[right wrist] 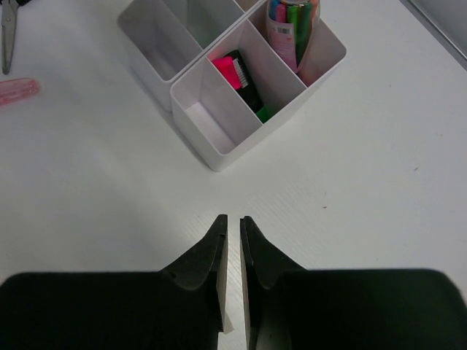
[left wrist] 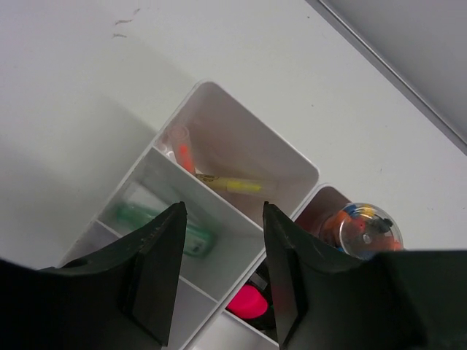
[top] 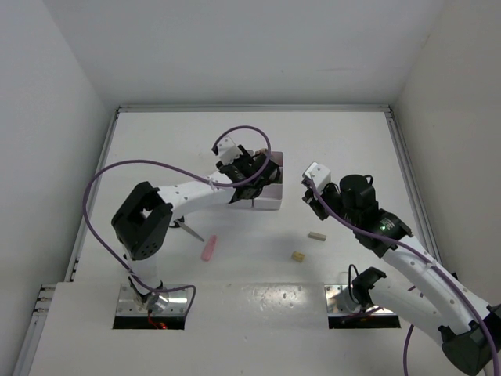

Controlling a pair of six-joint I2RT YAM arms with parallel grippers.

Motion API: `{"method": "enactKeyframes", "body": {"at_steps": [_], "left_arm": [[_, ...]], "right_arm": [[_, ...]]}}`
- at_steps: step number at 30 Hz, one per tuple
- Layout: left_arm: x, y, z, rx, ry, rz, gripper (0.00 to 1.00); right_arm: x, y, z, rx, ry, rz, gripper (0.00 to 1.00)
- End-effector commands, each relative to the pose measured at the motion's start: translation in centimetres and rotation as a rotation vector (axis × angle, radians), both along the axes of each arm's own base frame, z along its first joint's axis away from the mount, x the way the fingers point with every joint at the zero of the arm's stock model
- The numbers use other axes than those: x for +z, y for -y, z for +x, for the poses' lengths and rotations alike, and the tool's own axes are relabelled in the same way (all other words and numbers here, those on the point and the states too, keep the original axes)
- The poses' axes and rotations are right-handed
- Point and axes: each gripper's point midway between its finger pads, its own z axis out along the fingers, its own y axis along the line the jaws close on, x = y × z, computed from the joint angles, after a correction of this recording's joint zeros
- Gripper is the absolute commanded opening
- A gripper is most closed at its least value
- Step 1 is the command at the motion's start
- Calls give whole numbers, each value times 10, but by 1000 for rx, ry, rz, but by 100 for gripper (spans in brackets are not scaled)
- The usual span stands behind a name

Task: Sort the stationery into containers
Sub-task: Place the stationery in the storage box, then pick up the stationery from the center of the board.

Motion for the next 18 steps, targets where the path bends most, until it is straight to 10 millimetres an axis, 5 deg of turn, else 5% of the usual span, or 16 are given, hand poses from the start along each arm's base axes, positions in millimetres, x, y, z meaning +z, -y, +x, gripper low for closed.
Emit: {"method": "enactKeyframes", "body": {"at_steps": [1, 4, 6, 7, 9, 10, 11, 12, 13, 14, 16, 17, 18], "left_arm": [[37, 5, 1, -13, 58, -25, 52], [58, 4, 0, -20, 85, -45, 48], [59, 2, -7, -50, 66, -52, 34], [77, 2, -15, -78, 83, -78, 19], [88, 1, -29, -138, 76, -88, 9], [78, 2, -39, -193, 33, -96, 7], [75, 0, -49, -229, 7, -100, 7], [82, -4, -61, -293, -7, -95, 7], [62, 0, -76, -381, -92, -109, 9], [54, -7, -81, -405, -136, -107, 26], [37, -18, -103, -487, -236, -72, 46], [19, -16, -121, -554, -317, -75, 63], [7, -22, -131, -594, -377, -46, 70]], "right_arm": [[15, -1, 7, -17, 54, 35, 12], [15, -1, 7, -17, 54, 35, 12], [15, -1, 7, -17, 54, 35, 12], [15, -1, 7, -17, 54, 35, 12], [15, -1, 7, -17, 54, 35, 14], [18, -2, 6, -4, 65, 37, 18], [15, -2, 4, 4, 54, 35, 28], [15, -4, 3, 21, 58, 31, 60], [12, -4, -1, 33, 41, 27, 72], [11, -7, -3, 51, 22, 26, 77], [8, -7, -2, 55, 19, 14, 78], [8, -8, -4, 64, 16, 18, 71], [6, -9, -6, 72, 5, 16, 39]]}}
